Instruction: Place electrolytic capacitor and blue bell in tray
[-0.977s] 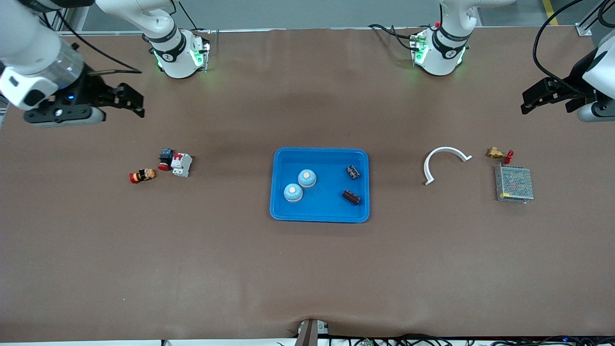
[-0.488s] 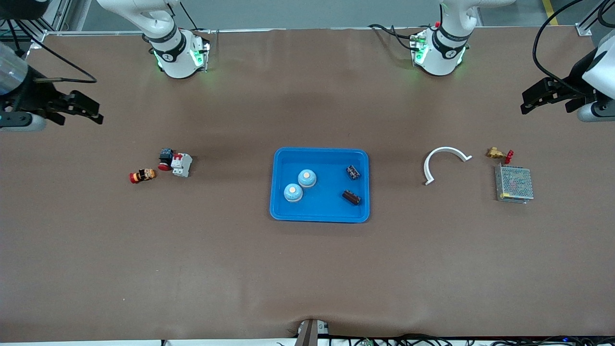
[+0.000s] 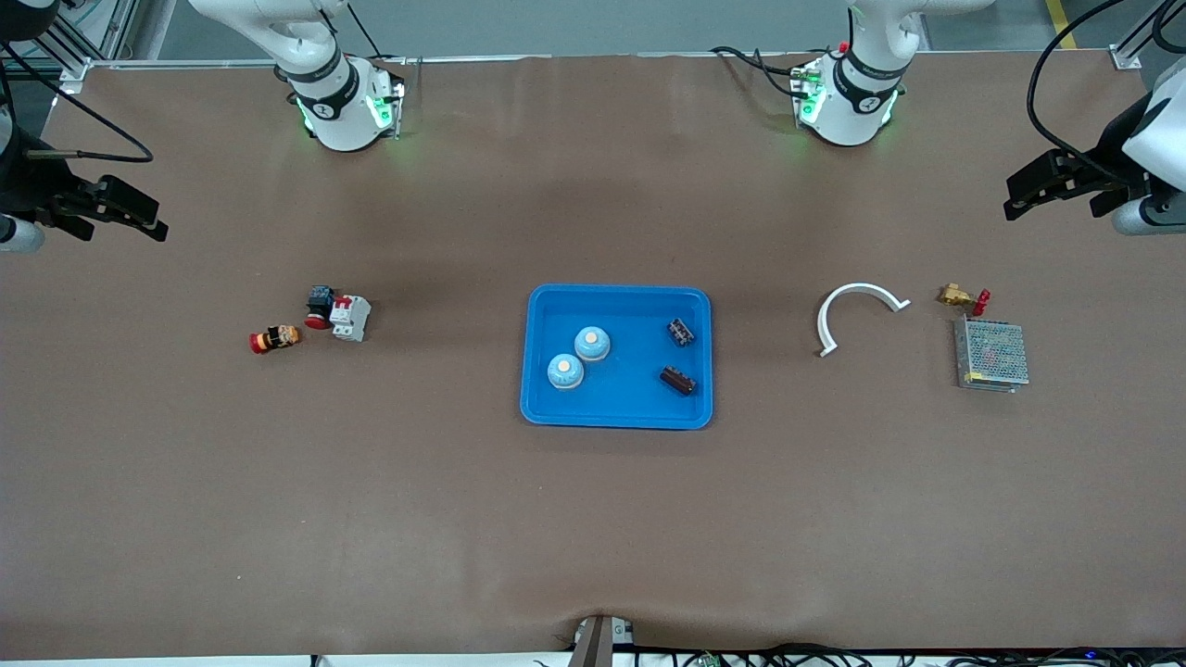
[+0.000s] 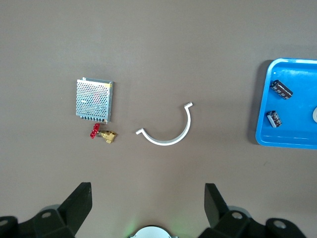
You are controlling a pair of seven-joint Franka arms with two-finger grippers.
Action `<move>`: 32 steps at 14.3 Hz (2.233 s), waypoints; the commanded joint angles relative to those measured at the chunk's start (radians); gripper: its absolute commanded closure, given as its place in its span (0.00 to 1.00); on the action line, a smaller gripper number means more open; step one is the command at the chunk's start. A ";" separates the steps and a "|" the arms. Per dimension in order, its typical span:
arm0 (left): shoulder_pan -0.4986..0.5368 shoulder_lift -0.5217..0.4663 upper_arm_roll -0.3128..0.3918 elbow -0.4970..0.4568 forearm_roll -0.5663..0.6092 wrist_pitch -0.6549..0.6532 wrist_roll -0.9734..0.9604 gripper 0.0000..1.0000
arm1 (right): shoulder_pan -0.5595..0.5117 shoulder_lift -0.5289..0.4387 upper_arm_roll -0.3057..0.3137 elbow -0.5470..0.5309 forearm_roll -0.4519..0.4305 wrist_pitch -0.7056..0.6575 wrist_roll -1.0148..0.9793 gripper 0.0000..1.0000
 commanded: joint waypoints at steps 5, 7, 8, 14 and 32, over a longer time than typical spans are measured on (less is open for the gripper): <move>-0.009 0.006 0.004 0.013 0.002 0.002 0.004 0.00 | -0.069 0.008 0.019 0.103 -0.005 -0.077 -0.102 0.00; -0.009 0.006 0.004 0.013 0.002 0.002 0.004 0.00 | -0.067 0.018 0.019 0.102 -0.005 -0.082 -0.102 0.00; -0.009 0.006 0.004 0.013 0.002 0.002 0.003 0.00 | -0.067 0.019 0.019 0.100 -0.005 -0.083 -0.101 0.00; -0.009 0.006 0.004 0.013 0.002 0.004 0.003 0.00 | -0.061 0.025 0.021 0.102 -0.011 -0.074 -0.100 0.00; -0.007 0.006 0.004 0.013 0.002 0.004 0.003 0.00 | -0.058 0.025 0.026 0.100 -0.018 -0.072 -0.104 0.00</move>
